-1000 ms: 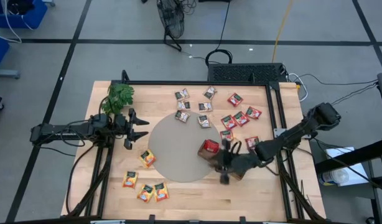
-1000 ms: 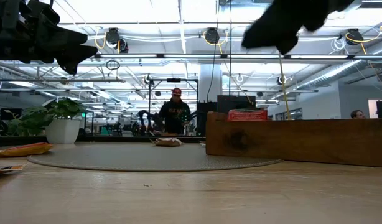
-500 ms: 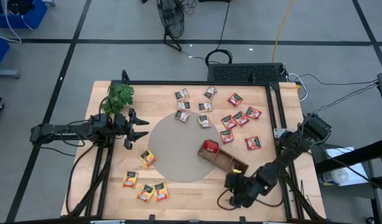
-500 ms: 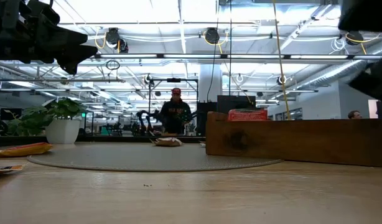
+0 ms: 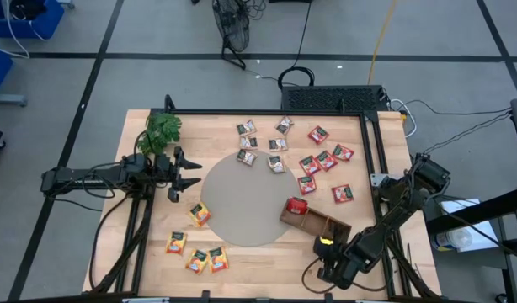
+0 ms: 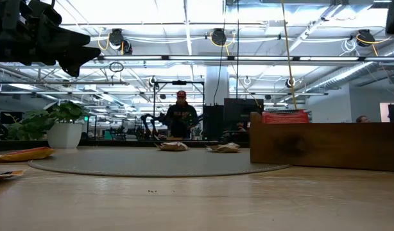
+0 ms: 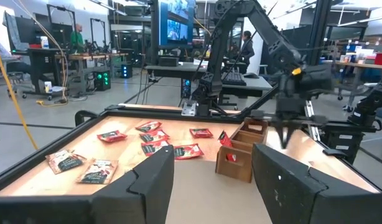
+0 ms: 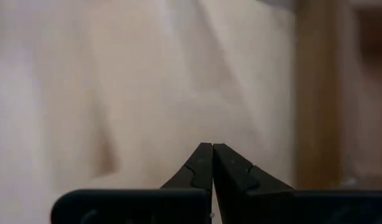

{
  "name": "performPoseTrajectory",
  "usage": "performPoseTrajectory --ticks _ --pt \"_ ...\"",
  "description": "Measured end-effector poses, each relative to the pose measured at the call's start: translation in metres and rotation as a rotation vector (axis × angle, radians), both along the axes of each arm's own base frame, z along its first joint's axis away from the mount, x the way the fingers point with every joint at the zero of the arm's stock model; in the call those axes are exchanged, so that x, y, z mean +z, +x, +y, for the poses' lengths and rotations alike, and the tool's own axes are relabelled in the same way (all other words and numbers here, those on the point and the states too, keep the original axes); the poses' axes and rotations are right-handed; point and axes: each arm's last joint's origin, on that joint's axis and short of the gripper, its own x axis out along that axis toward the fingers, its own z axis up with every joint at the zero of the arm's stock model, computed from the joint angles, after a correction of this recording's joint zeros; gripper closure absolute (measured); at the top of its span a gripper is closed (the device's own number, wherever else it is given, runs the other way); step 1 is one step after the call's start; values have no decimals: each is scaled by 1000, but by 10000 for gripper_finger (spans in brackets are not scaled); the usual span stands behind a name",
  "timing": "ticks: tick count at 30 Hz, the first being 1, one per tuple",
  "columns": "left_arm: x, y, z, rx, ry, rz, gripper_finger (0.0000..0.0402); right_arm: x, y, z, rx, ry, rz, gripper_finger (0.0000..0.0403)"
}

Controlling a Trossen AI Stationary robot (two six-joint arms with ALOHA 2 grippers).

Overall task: Pick & Place Tea
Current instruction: Adjust the wooden organizer

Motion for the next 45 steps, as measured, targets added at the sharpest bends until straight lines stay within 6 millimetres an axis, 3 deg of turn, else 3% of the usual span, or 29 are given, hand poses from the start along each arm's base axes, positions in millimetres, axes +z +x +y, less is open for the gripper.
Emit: performPoseTrajectory --ticks 4,9,15,18,26,37,45 --pt "0 0 0 0 0 0 188 33 13 11 81 -54 3 403" --pt "0 0 0 0 0 0 188 68 10 17 -34 -38 159 403" --pt "0 0 0 0 0 0 188 48 -20 20 -320 29 577 403" --pt "0 0 0 0 0 0 188 42 -39 19 -467 -33 646 403" --pt "0 0 0 0 0 0 188 29 -55 9 -620 -163 462 403" --pt "0 0 0 0 0 0 188 0 -67 -13 -646 -272 466 403" --pt "0 0 0 0 0 0 188 -2 -63 -20 -639 -339 274 403"
